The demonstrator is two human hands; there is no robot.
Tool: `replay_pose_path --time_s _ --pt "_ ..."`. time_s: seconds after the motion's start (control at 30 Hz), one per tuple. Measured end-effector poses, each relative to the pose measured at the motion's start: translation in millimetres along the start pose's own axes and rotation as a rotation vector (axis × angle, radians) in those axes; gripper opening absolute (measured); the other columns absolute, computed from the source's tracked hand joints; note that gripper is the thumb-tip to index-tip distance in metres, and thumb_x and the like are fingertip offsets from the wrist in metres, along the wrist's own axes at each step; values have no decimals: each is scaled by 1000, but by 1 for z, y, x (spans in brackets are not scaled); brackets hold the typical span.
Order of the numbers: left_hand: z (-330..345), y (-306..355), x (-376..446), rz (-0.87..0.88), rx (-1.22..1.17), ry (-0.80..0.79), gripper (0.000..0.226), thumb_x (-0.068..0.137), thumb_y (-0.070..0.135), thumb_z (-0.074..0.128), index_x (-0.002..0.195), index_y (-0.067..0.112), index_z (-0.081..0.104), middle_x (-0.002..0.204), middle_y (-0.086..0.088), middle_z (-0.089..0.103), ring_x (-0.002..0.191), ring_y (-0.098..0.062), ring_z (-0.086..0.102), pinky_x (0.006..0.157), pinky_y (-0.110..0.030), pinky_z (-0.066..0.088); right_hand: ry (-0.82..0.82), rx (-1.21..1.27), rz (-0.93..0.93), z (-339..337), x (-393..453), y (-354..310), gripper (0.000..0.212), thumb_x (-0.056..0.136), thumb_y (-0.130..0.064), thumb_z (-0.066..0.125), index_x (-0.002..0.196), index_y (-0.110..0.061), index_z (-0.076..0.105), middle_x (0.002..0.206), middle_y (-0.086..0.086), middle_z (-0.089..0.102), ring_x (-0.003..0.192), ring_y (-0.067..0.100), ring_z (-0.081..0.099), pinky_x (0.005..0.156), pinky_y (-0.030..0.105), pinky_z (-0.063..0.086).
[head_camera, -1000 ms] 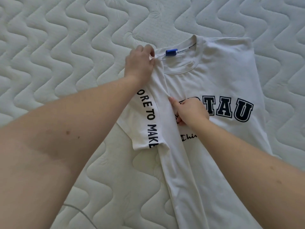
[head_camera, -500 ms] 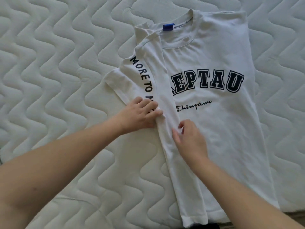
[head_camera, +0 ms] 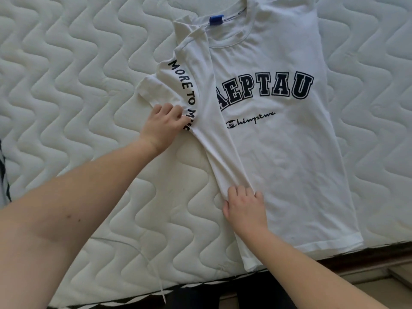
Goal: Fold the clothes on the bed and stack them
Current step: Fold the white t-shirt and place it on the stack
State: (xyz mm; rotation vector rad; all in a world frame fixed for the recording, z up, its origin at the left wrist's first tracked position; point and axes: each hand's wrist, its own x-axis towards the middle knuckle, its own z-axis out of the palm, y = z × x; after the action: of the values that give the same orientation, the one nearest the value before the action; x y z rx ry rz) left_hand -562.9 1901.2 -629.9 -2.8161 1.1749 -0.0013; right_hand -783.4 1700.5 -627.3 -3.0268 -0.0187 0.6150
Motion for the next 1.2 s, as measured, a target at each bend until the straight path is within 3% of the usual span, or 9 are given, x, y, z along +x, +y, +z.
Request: replay_pose_path --time_s 0.13,0.3,0.43,0.53,0.67,0.83,0.97,1.1,1.2 --pt "7 14 -5 -212 -59 -138 39 78 -3 54 112 12 64 111 -15 58 101 -35 54 84 -44 35 18 -1 -28 4 -17 3 27 58 -25 80 65 -15 57 59 2 55 53 24 53 56 32 40" --pt "-2 7 7 -280 -138 -80 29 76 -8 52 100 1 66 94 -22 60 82 -40 56 66 -46 42 82 34 -48 9 -30 9 35 63 -26 86 56 -17 53 48 -1 52 44 21 52 53 31 42" --pt "2 12 7 -257 -83 -186 37 81 2 52 117 6 60 122 -16 53 110 -37 48 90 -46 32 123 158 -8 14 -42 19 33 72 -37 83 66 -14 60 63 4 59 57 26 58 54 33 43" --pt "-2 21 1 -167 -103 -91 39 83 22 47 118 9 58 127 -16 52 114 -36 48 94 -45 28 200 360 262 19 -53 39 30 82 -33 76 95 -8 64 90 10 60 78 30 59 65 40 47" --pt "-2 40 11 75 -182 -35 36 85 21 66 117 6 62 113 -21 59 100 -40 57 85 -50 43 -52 617 469 27 -63 61 46 84 -44 71 116 -14 56 110 4 57 101 25 54 86 39 43" --pt "4 57 32 179 -193 -276 41 90 17 58 130 13 54 110 -15 55 93 -35 58 78 -45 41 -326 364 472 21 -61 66 38 80 -57 68 91 -28 46 87 -10 52 95 20 55 75 35 27" --pt "6 66 29 338 -74 -397 33 89 9 47 121 14 50 105 -12 53 89 -32 58 71 -39 37 -503 283 388 16 -61 62 35 84 -56 63 98 -25 55 101 -3 66 99 22 62 76 35 37" --pt "4 70 33 35 -408 -552 21 87 16 50 108 16 55 106 -7 56 95 -29 57 69 -33 36 -529 397 367 17 -68 60 32 87 -44 64 104 -21 50 104 1 65 98 27 62 73 33 39" --pt "-8 74 44 -241 -574 -570 16 92 23 44 100 16 57 97 -6 62 87 -27 58 69 -34 43 -540 563 448 18 -72 60 47 85 -35 70 122 -21 46 96 -1 58 90 26 59 70 32 40"
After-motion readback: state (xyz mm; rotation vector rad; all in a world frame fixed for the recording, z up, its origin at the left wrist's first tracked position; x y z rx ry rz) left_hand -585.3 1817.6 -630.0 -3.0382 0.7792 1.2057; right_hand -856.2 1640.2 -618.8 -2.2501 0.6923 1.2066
